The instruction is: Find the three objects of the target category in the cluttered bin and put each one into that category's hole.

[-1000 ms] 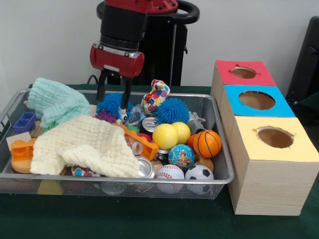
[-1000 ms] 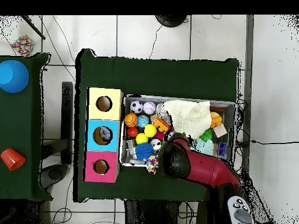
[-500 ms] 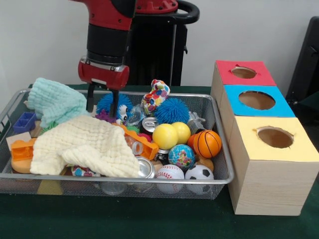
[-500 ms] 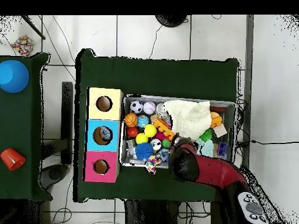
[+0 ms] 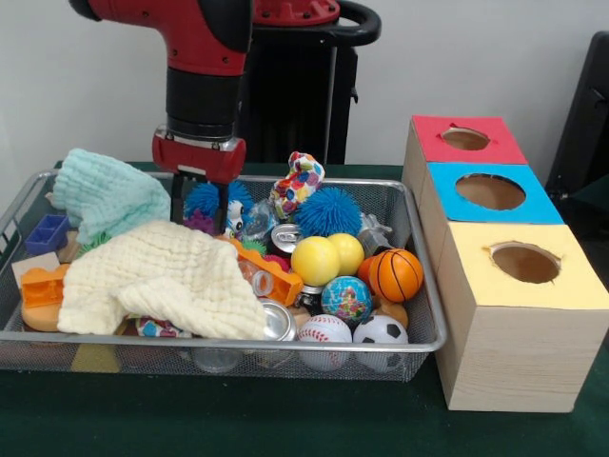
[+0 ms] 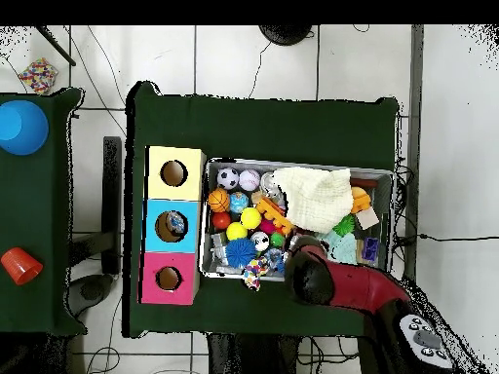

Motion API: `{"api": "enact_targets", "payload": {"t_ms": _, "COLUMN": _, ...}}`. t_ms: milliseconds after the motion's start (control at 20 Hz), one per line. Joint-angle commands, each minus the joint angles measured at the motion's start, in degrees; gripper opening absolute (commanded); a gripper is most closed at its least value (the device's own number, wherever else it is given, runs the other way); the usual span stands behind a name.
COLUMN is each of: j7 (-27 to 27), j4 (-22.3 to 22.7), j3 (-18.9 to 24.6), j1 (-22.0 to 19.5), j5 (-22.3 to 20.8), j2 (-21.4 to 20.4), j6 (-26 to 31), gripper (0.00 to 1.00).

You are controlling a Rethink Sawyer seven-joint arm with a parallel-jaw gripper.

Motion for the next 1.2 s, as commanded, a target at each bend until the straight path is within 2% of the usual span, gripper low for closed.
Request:
{"api": "enact_targets", "payload": {"t_ms": 50, "j7": 1.1, "j4": -5.5, "j3": 5.8, "j1": -0.6, "j5": -3.8, "j2": 1.9, "j6": -1.0, "gripper": 1.0}}
{"api": "enact_targets", "payload": {"t_ms": 300, "j7": 4.9, "j4": -4.8, "j3": 4.5, "j1": -0.1, "j5": -2.6, "j2": 2.5, "j6": -5.7, "gripper": 1.0}}
{"api": "enact_targets", "payload": {"t_ms": 650, "j7": 4.6, "j4": -5.0, "j3": 4.5, "j1": -0.2, "j5": -2.6, "j2": 2.1, "j6": -6.2, "gripper": 1.0}}
{"api": "enact_targets", "payload": {"t_ms": 1200, "j7": 8.8, "j4": -3.7, "j3": 2.1, "j1": 1.2, "j5": 0.4, "j2": 2.5, "j6": -14.6, "gripper": 1.0}}
